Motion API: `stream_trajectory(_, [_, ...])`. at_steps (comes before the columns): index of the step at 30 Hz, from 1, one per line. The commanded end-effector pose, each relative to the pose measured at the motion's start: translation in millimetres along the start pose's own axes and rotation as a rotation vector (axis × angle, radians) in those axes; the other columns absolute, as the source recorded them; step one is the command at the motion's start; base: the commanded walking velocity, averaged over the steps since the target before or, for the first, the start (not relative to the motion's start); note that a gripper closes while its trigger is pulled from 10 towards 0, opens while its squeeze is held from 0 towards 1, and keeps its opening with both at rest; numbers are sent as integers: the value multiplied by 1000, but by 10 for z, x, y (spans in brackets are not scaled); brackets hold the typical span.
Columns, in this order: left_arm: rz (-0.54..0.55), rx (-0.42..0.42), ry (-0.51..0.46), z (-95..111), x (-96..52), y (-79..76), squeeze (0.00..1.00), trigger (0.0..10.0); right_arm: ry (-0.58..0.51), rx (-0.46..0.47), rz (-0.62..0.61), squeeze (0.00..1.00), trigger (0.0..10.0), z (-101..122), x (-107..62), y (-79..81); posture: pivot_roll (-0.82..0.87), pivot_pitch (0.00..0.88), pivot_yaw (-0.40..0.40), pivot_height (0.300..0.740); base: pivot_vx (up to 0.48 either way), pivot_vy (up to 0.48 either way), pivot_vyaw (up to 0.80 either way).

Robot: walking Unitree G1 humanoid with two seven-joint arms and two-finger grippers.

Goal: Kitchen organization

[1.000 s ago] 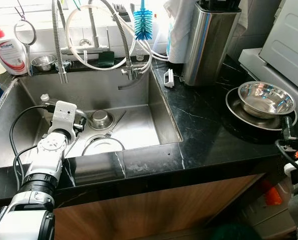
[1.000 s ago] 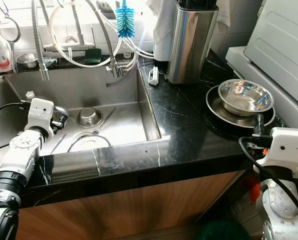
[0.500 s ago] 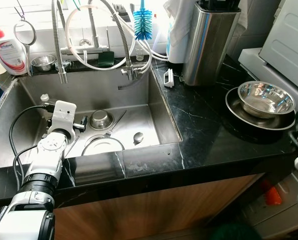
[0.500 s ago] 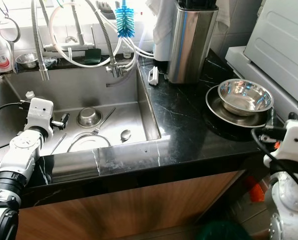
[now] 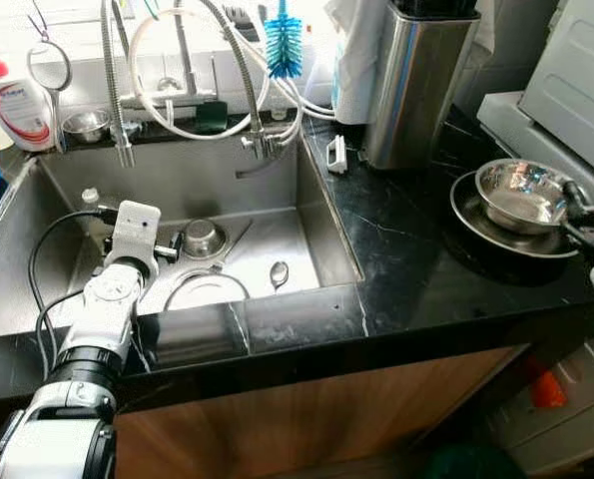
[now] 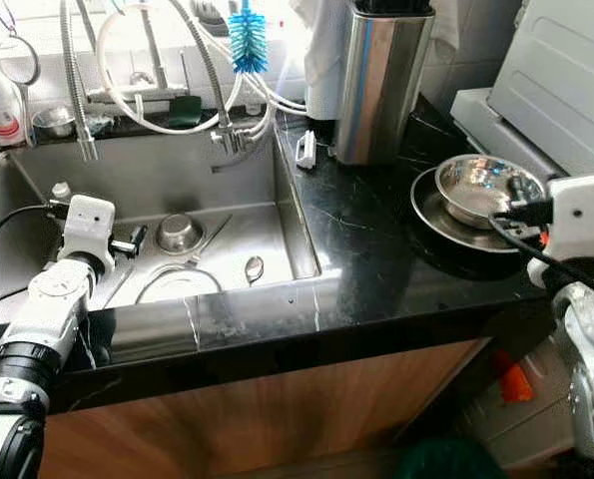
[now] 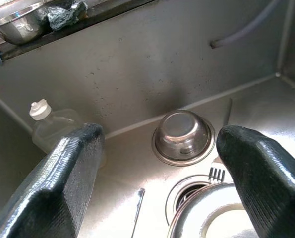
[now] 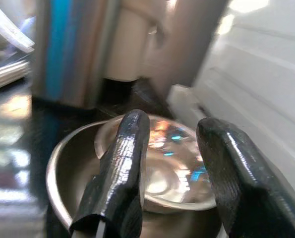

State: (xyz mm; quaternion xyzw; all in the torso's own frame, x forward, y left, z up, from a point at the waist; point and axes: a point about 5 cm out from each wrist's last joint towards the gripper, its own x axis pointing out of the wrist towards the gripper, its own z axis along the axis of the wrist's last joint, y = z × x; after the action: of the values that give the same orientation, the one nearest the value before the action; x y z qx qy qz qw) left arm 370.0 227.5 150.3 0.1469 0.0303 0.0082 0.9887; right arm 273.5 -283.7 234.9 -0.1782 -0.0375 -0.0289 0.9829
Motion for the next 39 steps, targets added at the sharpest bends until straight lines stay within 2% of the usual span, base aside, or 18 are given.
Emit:
stream_trajectory(1, [-6,-2,-23,58,19,-6,0,10000,28,10,50,0,10000,-22,53,-4,-10,38,24,740,0,0,0])
stream_trajectory(2, [-6,-2,-23,58,19,-6,0,10000,28,10,50,0,10000,-22,53,-4,-10,38,24,740,0,0,0])
stream_trajectory(3, [-11,-2,-24,59,20,-21,0,10000,67,38,74,0,10000,-69,126,-28,-10,33,26,740,0,0,0])
stream_trajectory(5, [-18,-4,-26,62,19,-37,0,10000,116,25,109,0,10000,-126,172,-36,-9,33,26,740,0,0,0])
stream_trajectory(13, [-31,-11,-29,68,23,-63,0,10000,174,16,152,0,10000,-173,319,-160,-12,28,25,740,0,0,0])
stream_trajectory(24, [-34,-14,-28,67,25,-69,0,10000,191,31,247,0,10000,-195,394,-159,-11,27,24,740,0,0,0])
stream_trajectory(27, [-28,-15,-32,75,27,-51,0,10000,163,61,303,0,10000,-151,411,-140,-12,24,23,740,0,0,0])
stream_trajectory(39, [-35,-19,-32,72,25,-66,0,10000,211,41,359,0,10000,-206,464,-137,-12,21,22,740,0,0,0])
